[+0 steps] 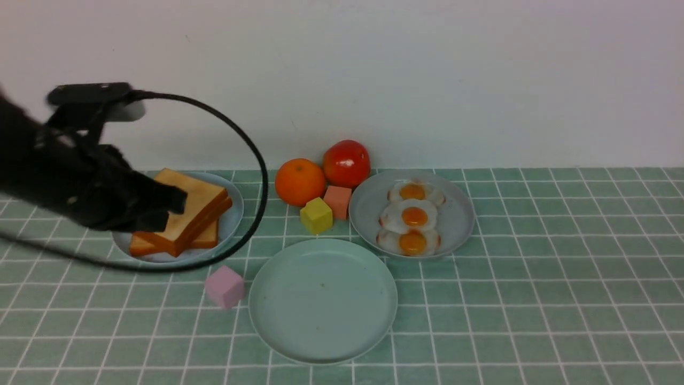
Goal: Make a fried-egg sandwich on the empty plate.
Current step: Use the left arm to grab a slice of bread
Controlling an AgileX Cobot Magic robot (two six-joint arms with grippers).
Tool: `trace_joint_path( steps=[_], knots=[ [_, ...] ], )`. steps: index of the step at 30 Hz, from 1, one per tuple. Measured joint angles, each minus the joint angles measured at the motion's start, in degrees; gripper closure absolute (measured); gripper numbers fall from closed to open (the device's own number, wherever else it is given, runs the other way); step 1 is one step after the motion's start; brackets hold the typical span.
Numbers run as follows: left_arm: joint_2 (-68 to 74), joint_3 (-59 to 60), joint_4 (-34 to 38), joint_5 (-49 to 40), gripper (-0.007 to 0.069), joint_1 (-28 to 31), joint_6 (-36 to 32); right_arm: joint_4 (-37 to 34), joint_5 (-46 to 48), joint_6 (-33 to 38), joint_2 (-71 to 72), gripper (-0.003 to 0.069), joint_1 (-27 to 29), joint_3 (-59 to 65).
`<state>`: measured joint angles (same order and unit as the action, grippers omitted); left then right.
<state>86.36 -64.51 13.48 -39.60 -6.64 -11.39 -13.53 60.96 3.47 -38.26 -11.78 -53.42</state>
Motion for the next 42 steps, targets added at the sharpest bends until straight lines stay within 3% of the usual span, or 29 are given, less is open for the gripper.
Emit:
trace_joint_path(
  steps=[6,11,12,14,16,21,25,27,36,42],
  knots=[
    [12.63,-8.29,-9.37,2.33,0.0597,0.00,2.80,0.47,1.87,1.56,-7.24,0.0661,-6.55,-6.15],
    [18.49,-11.47,-12.11,3.81,0.0400,0.00,2.99,0.54,1.46,2.41,-7.50,0.0659,-8.72,-6.42],
    [18.61,-11.47,-12.05,3.81,0.0390,0.00,2.99,0.63,1.46,2.41,-7.50,0.0659,-8.77,-6.42],
    [19.99,-11.59,-11.65,6.04,0.0274,0.00,2.53,0.76,1.07,2.46,-7.50,0.0659,-8.83,-6.42],
    [20.88,-11.65,-11.60,7.81,0.0211,0.00,1.46,0.71,0.80,2.46,-7.50,0.0659,-8.83,-6.42],
    [23.64,-11.69,-11.60,10.87,0.0157,0.00,-2.46,-0.67,0.68,2.52,-7.50,0.0658,-8.83,-6.42],
    [25.46,-12.07,-11.49,11.18,0.0179,0.00,-3.92,-1.24,0.74,2.52,-7.50,0.0659,-8.83,-6.42],
    [25.62,-12.31,-11.69,10.91,0.0225,0.00,-4.12,-1.74,0.92,2.52,-7.50,0.0658,-8.83,-6.42],
    [24.44,-12.53,-12.48,8.91,0.0614,-0.21,-4.80,-1.89,1.52,2.52,-7.50,0.0657,-8.83,-6.42],
    [16.57,-11.95,-12.32,5.61,0.0617,-0.71,-4.86,-1.94,1.52,2.52,-7.50,0.0657,-8.83,-6.42]
  ],
)
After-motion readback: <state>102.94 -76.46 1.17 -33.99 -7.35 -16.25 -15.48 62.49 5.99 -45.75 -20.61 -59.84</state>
